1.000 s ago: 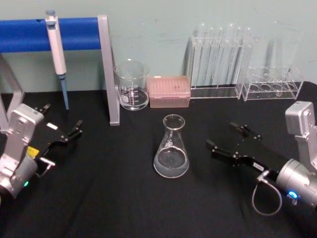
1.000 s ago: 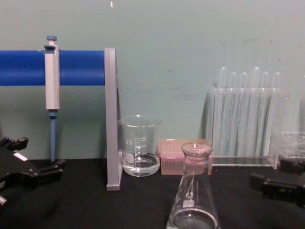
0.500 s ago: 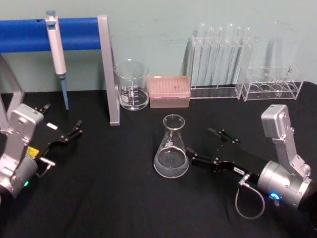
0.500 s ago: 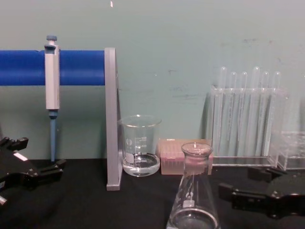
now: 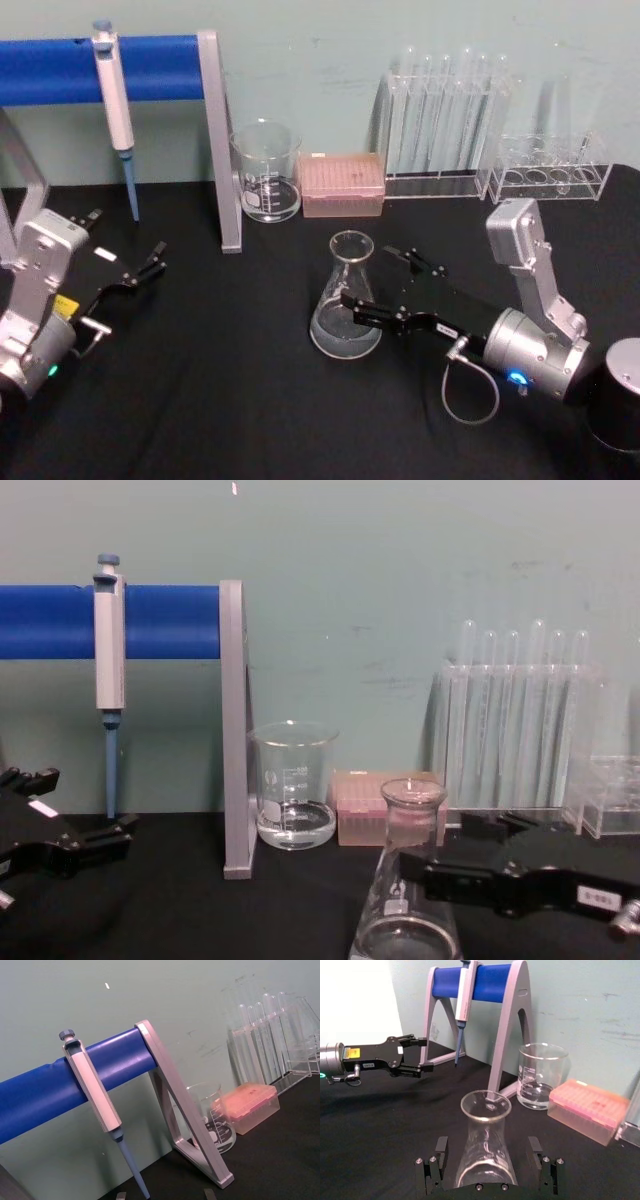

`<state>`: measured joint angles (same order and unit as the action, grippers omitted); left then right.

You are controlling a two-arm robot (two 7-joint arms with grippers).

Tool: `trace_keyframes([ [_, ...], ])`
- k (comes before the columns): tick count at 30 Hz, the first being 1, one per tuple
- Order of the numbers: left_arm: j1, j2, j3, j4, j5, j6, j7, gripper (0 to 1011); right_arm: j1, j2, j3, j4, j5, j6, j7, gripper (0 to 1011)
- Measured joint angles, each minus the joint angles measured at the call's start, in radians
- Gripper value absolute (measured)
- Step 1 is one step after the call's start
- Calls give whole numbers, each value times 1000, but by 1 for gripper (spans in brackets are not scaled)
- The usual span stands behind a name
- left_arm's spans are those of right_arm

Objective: Grasp the erlenmeyer flask with one hand, shake it three times, then place it back.

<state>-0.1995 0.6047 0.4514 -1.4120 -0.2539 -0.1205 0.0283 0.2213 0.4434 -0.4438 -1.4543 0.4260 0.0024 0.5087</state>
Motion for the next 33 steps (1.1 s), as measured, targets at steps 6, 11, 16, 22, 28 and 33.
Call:
trace_keyframes([
  [6, 0, 0, 0, 0, 0, 0, 0, 1001, 34, -24, -17, 32, -21, -12, 5, 1000],
  [11, 0, 0, 0, 0, 0, 0, 0, 1001, 55, -40, -25, 54, -37, -20, 5, 1000],
  [16, 0, 0, 0, 0, 0, 0, 0, 1001, 76, -56, -35, 80, -55, -30, 5, 1000],
  [22, 0, 0, 0, 0, 0, 0, 0, 1001, 95, -74, -41, 106, -67, -37, 9, 1000],
  [28, 0, 0, 0, 0, 0, 0, 0, 1001, 107, -85, -44, 123, -73, -41, 13, 1000],
  [33, 0, 0, 0, 0, 0, 0, 0, 1001, 113, -91, -46, 133, -79, -43, 15, 1000],
])
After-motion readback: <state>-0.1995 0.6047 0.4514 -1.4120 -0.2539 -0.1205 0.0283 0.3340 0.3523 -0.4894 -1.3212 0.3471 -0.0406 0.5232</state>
